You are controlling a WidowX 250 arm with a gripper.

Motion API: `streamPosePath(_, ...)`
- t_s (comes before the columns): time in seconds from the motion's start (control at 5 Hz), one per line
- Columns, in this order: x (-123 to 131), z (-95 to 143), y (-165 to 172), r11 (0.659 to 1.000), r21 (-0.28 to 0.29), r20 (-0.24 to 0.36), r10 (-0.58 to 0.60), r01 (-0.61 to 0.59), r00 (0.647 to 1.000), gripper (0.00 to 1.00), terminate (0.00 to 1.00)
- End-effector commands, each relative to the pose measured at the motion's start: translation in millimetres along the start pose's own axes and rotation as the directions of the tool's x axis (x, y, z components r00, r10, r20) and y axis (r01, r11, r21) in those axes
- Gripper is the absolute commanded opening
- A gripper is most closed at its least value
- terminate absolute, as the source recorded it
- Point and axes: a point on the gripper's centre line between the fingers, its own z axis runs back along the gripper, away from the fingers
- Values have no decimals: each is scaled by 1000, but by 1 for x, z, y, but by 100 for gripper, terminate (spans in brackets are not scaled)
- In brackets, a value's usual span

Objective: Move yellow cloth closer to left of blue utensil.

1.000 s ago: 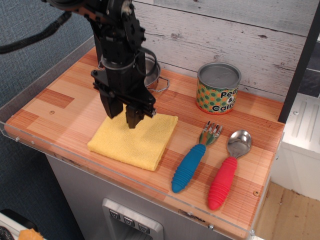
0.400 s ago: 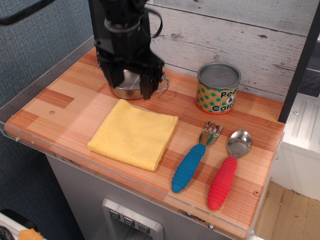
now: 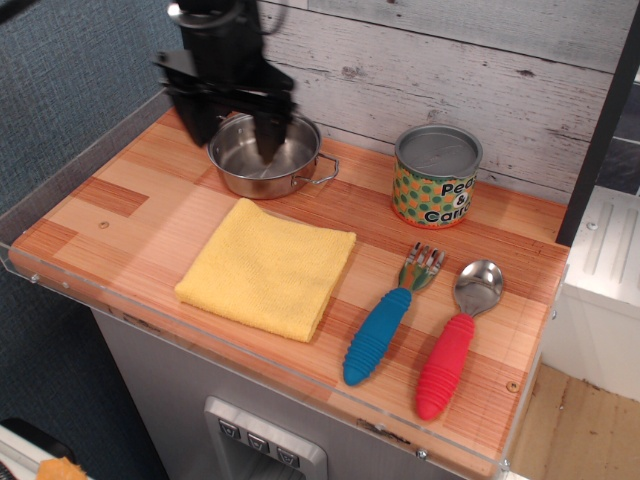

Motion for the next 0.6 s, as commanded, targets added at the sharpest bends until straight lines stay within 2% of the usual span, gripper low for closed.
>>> streamPosePath(0.0, 27, 28, 24, 998, 44, 163, 41, -49, 986, 100, 0)
streamPosePath(0.2, 27, 28, 24, 998, 44, 163, 41, -49, 986, 100, 0)
streamPosePath(0.4, 27, 28, 24, 998, 44, 163, 41, -49, 986, 100, 100)
